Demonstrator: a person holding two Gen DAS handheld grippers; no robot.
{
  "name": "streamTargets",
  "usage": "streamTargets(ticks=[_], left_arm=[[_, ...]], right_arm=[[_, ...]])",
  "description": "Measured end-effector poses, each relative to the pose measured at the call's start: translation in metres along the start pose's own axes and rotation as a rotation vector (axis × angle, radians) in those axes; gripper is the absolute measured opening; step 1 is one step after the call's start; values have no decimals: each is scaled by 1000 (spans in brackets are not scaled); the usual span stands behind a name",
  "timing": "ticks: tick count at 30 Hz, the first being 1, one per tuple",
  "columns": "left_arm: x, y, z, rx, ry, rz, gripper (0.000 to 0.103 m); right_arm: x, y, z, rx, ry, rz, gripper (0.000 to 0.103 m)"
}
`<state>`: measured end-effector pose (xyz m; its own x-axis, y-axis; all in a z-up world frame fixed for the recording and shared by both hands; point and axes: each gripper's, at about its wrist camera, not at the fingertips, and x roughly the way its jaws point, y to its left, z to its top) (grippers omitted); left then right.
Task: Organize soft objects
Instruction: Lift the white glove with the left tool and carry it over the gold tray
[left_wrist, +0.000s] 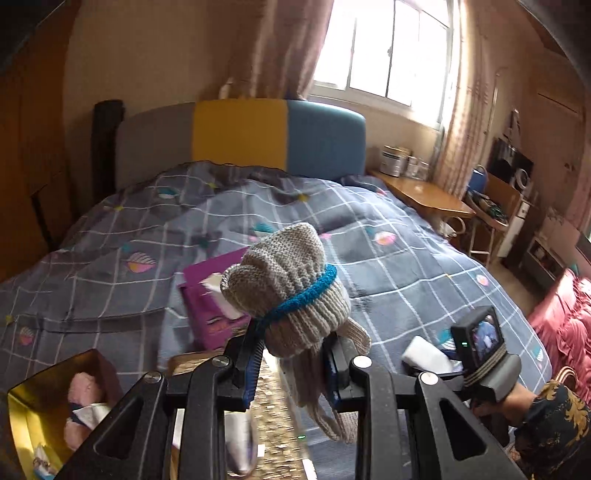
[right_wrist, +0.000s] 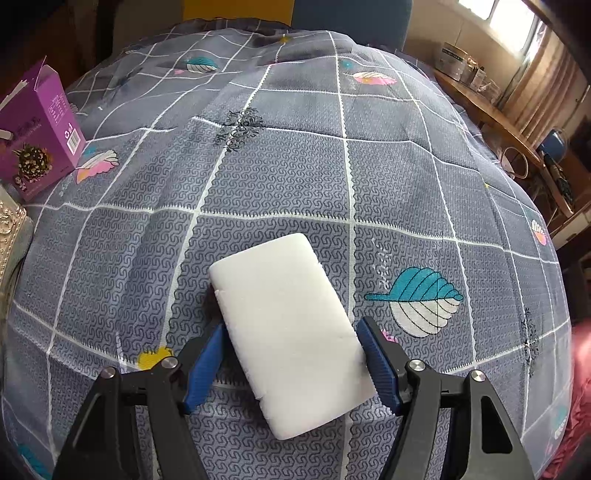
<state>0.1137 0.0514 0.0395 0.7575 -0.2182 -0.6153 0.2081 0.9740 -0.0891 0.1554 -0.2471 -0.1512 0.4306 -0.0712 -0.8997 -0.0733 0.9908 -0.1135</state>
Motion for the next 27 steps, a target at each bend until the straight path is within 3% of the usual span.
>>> streamTargets(ticks=[11, 18, 27], left_arm=[[-24, 85, -45, -154, 20, 118, 28], [-49, 137, -79, -254, 7, 254, 28], [-58, 196, -122, -350, 63, 394, 28]], right_arm=[[-7, 7, -2, -14, -7, -7, 70], [-8, 7, -4, -26, -12, -13, 70], [-14, 15, -8, -45, -24, -39, 70]])
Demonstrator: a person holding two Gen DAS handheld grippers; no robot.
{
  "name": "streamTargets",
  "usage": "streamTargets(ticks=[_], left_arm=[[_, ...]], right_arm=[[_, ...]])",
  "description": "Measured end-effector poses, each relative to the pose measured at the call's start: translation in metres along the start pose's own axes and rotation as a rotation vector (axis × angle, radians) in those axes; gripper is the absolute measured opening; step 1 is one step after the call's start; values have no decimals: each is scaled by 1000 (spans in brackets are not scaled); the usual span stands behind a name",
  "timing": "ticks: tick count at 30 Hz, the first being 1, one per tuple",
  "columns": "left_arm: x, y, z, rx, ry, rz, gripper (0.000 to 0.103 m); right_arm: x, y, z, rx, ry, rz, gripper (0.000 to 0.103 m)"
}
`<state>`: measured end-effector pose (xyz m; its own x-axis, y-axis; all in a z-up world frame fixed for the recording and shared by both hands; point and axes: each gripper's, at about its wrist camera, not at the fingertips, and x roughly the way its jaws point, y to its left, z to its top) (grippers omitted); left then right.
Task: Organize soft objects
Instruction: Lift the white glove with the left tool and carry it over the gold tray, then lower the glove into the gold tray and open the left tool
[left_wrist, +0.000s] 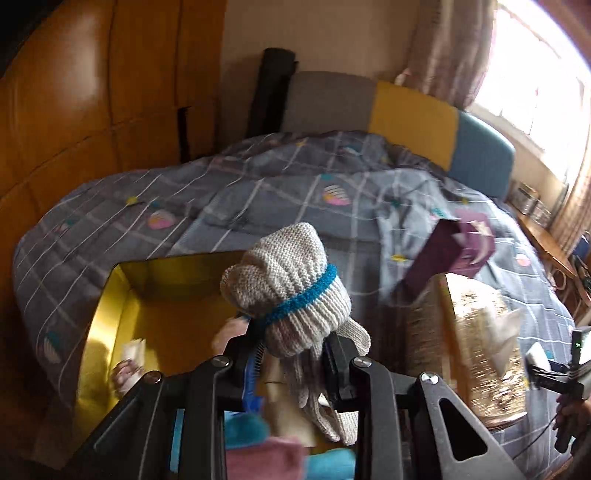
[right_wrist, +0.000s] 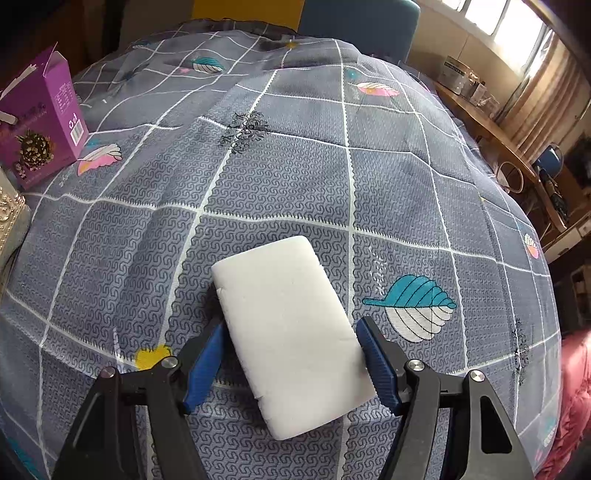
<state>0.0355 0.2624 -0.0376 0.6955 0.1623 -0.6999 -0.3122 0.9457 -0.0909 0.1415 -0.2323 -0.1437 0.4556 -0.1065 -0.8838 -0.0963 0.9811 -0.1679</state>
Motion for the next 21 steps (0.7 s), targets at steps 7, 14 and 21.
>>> streamTargets(ticks=[7, 14, 21], left_arm=[[23, 15, -15, -20, 70, 18, 28], [45, 23, -32, -15, 134, 74, 28], [55, 46, -43, -61, 169, 103, 29]], right_arm=[[-6, 7, -3, -12, -7, -26, 70], [-10, 12, -5, -21, -10, -40, 70], [-15, 18, -6, -42, -14, -51, 69]])
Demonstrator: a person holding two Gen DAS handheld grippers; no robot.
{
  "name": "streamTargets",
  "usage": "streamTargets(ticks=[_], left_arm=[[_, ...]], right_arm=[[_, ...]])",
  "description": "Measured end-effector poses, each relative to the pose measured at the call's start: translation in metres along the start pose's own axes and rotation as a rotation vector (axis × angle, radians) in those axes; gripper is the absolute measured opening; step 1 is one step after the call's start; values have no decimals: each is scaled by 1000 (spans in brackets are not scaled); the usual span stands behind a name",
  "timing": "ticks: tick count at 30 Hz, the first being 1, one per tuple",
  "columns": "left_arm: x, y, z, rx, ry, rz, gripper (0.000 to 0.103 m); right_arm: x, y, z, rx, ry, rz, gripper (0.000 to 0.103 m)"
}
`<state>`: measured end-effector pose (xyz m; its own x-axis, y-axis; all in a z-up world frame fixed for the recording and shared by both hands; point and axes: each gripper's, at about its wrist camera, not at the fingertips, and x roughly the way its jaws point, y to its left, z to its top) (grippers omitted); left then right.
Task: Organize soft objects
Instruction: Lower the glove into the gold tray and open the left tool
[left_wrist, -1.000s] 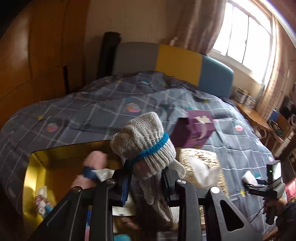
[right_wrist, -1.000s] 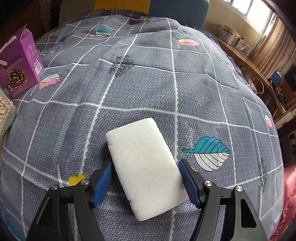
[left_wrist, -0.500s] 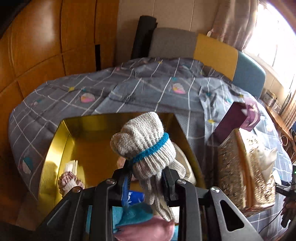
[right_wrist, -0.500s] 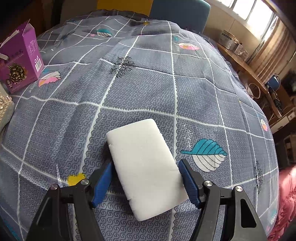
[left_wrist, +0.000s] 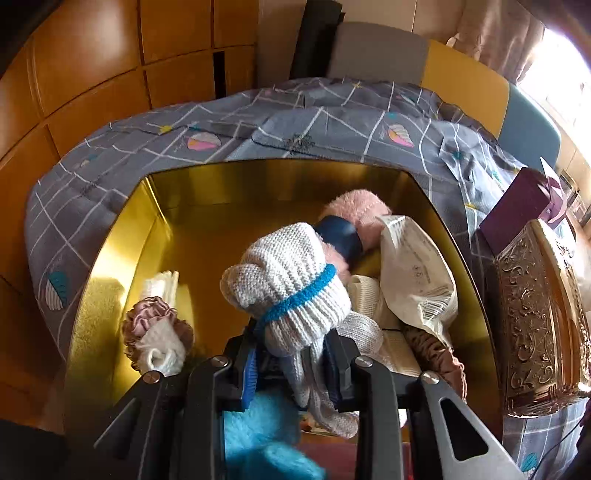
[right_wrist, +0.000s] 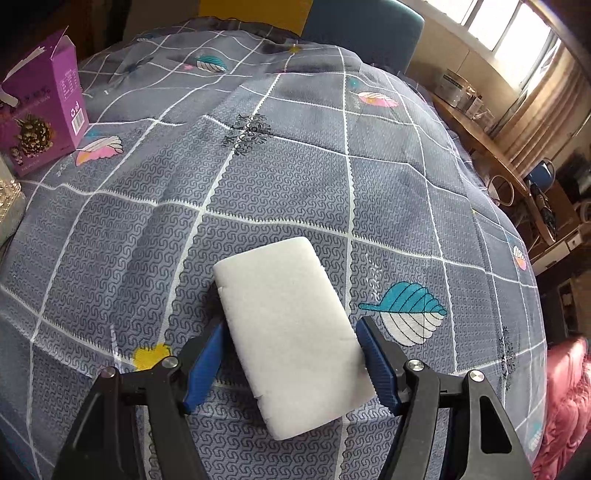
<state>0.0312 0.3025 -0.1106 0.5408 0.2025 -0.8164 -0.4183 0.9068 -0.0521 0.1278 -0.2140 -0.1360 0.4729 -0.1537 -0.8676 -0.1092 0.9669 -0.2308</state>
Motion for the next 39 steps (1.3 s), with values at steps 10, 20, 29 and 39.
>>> streamTargets(ticks=[10, 20, 29, 39], left_arm=[[-6, -3, 0, -9, -10, -19, 33], [-11, -6, -1, 25, -20, -32, 35], [-22, -9, -4, 68, -42, -44, 39], [-39, -16, -2, 110, -90, -57, 41]], right_arm=[[1, -3, 0, 3, 4, 8, 69], [12, -17, 7, 95, 44, 32, 69], [20, -25, 19, 209, 84, 21, 66], [24, -12, 37, 240, 50, 10, 65]])
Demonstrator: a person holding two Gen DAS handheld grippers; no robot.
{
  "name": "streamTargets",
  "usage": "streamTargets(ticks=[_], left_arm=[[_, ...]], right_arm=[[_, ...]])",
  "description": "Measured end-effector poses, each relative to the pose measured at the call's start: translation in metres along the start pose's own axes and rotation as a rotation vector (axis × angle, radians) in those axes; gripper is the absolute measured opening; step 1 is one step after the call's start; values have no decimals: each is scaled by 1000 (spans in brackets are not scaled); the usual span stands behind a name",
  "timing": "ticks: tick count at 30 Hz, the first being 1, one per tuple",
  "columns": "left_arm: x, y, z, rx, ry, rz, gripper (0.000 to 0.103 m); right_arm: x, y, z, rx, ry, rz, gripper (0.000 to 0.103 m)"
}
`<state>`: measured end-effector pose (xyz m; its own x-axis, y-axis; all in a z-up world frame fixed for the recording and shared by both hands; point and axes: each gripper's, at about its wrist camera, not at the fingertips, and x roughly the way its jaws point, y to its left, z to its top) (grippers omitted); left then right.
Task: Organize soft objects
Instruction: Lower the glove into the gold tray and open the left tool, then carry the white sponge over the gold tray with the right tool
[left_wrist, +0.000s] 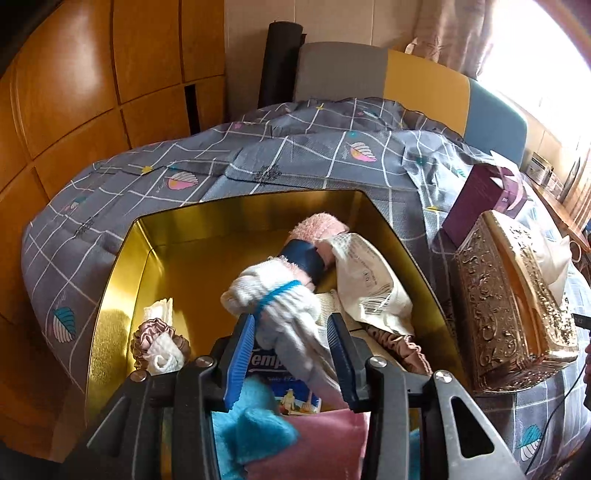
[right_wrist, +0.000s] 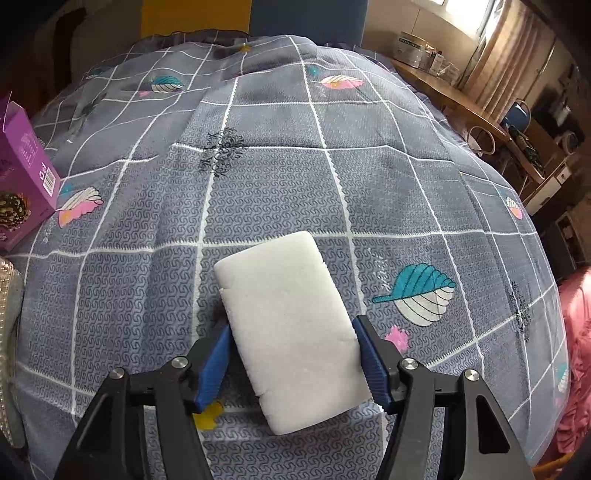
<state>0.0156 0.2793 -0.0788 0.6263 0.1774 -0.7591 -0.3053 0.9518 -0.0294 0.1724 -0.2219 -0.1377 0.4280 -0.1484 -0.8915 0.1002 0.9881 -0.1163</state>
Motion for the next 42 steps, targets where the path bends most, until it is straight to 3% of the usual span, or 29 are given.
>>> streamTargets(ticks=[13, 24, 30, 36, 42], left_arm=[[-11, -11, 1, 39, -27, -30, 41], [-17, -8, -1, 24, -30, -51, 41], [-21, -1, -1, 10, -30, -48, 41], [-25, 6, -2, -2, -36, -32, 41], [-29, 15, -1, -31, -45, -18, 42]], right_arm=[[-28, 50, 40, -33, -68, 75, 64], [-75, 97, 70, -84, -158, 192, 64], [-122, 138, 89, -140, -250, 310, 64], [-164, 192, 81, -257, -312, 426, 64], [-189, 245, 47, -402, -317, 532, 64]])
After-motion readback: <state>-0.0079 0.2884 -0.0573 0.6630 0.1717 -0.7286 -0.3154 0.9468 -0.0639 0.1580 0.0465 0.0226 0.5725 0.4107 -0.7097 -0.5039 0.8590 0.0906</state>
